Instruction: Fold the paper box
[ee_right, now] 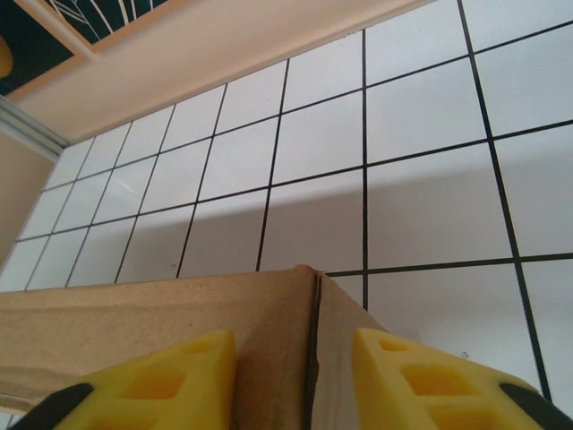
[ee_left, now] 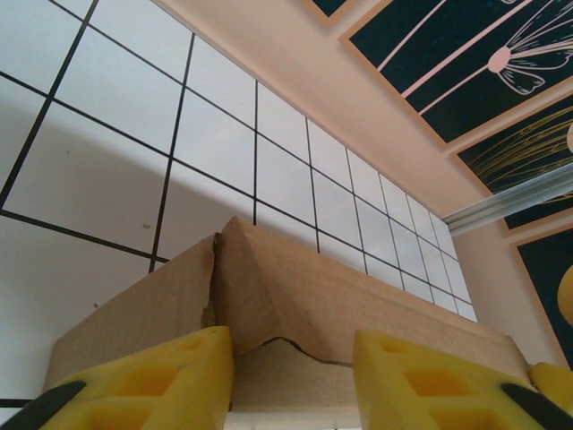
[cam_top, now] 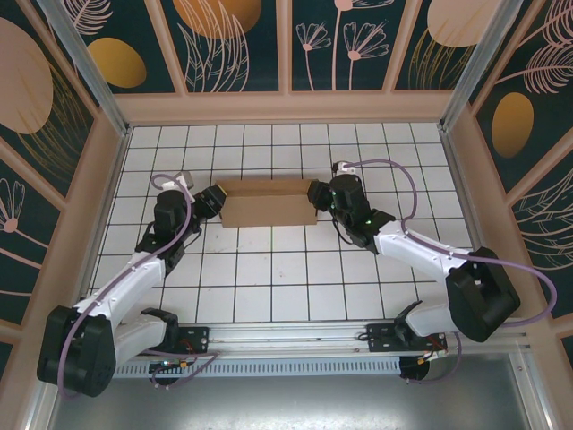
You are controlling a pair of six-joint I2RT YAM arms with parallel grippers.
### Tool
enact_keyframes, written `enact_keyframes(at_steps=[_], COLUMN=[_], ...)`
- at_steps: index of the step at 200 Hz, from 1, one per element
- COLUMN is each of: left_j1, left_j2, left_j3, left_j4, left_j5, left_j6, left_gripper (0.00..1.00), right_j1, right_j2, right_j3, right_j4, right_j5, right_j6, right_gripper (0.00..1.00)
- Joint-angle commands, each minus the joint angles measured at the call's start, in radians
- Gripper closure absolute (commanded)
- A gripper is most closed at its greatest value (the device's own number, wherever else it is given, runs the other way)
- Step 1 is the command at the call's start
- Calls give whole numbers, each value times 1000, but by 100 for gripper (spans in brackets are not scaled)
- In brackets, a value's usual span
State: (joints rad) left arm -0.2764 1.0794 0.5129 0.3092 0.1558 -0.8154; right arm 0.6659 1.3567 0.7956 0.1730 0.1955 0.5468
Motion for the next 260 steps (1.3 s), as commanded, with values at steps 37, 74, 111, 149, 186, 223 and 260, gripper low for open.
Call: enact_keyframes(at_steps=[37,74,111,149,186,223,260], left_j1=[3,25,52,55,56,56,56], left_j2=[-42,-44,32,126,109,80,95], left_j3=[143,205,180,168,94,-20,-94], left_j4=[-315,-367,-302,-218,-199,-107,-58], left_j5=[-88,-102,-63,15,-9,43,39], left_j6=[104,145,158,148,105,10,-26], left_gripper=[47,46,43,42,53,60,61], right_j1=[8,8,10,10,10,9,0], right_j2=[-5,-4,-7,-6,-9,-3,-6], right_j3=[18,19,11,2,-18,-35,-51], right_j4=[-124,-119,-116,-119,-109,-98,-93], right_j5=[29,35,23,21,20,12,-3], right_j6=[-41,-25,-23,-25,-21,-9,7], right_gripper=[59,58,58,57,62,64,60])
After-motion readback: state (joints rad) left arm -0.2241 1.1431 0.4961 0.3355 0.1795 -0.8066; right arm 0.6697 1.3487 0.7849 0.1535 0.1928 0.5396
